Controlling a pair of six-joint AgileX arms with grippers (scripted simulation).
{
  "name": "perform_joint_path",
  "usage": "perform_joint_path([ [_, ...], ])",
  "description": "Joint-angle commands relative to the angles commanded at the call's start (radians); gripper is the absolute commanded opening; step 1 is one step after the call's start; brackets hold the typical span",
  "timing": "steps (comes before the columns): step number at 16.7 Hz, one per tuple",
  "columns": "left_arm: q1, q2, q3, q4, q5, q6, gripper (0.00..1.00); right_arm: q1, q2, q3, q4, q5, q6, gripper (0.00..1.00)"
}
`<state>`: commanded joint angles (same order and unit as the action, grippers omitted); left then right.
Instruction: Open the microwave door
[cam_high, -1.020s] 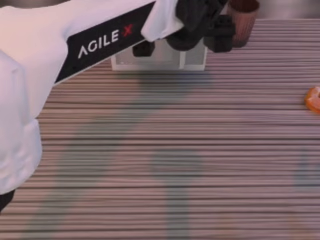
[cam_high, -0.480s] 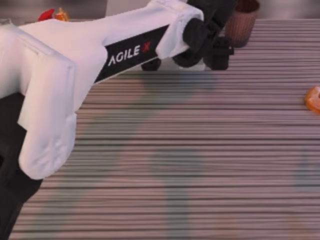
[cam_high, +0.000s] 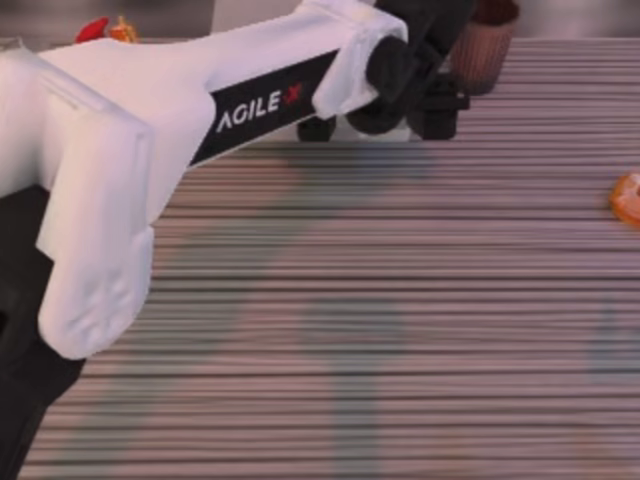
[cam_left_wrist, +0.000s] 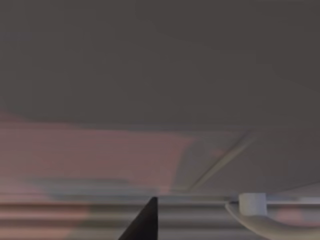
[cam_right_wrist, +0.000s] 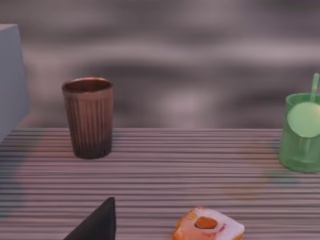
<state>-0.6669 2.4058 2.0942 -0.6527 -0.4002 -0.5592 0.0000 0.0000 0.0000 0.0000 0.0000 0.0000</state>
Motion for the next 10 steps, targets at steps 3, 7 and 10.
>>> perform_joint_path([
  [3, 0.0, 0.0, 0.0, 0.0, 0.0, 0.0, 0.32, 0.0, 0.0, 0.0, 0.0, 0.0, 0.0, 1.0],
  [7, 0.0, 0.0, 0.0, 0.0, 0.0, 0.0, 0.02, 0.0, 0.0, 0.0, 0.0, 0.0, 0.0, 1.0],
  [10, 0.0, 0.0, 0.0, 0.0, 0.0, 0.0, 0.0, 0.0, 0.0, 0.0, 0.0, 0.0, 0.0, 1.0],
])
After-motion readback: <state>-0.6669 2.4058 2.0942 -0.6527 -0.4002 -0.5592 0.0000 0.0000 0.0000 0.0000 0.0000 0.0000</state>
